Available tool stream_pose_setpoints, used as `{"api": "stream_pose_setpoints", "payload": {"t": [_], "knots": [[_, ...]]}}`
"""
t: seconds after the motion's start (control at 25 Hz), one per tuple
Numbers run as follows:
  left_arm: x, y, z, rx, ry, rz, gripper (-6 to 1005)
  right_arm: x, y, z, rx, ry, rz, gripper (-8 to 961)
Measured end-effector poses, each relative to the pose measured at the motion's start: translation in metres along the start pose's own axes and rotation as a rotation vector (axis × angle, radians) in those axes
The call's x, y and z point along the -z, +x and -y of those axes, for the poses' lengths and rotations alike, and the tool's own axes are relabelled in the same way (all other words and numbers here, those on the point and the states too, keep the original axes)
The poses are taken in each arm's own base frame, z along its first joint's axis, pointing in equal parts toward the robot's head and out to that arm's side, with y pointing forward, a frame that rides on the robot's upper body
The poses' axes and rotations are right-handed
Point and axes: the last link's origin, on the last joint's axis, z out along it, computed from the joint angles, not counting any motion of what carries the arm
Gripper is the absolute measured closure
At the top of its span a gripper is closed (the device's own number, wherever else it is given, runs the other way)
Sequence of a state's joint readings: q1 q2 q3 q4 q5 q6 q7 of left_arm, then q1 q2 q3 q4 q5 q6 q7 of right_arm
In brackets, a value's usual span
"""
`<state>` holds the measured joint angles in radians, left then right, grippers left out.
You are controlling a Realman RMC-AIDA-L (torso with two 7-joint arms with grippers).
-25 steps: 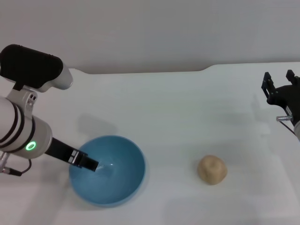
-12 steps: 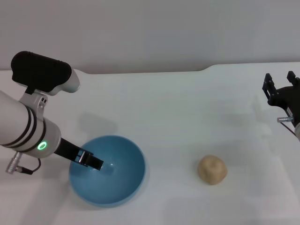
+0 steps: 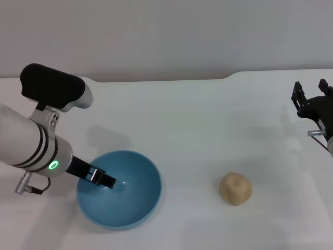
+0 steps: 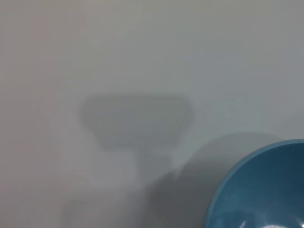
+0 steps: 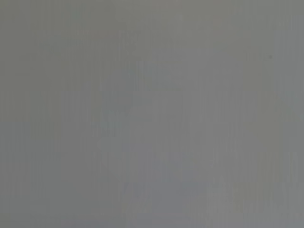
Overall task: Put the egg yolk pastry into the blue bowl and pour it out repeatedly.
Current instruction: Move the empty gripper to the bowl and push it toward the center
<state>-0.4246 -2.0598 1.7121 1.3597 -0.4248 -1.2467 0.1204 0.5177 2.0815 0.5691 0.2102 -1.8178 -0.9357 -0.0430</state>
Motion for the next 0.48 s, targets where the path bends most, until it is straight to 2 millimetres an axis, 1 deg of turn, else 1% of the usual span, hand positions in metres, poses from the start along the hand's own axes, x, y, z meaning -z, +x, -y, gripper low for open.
{"api": "stream_pose_setpoints", "payload": {"t": [0.32,0.48], "knots": [[-0.0017,-0.0008,0.0001,-0.003,0.001,0.007,249,0.0002,0.0002,0.0001,0.0,0.0,-0.001,408],[-0.0048,-0.0019,0.0006,-0.004,0.002,0.027,396,0.0002,0.0002,0.0004,0.0,0.001,0.0,409]]}}
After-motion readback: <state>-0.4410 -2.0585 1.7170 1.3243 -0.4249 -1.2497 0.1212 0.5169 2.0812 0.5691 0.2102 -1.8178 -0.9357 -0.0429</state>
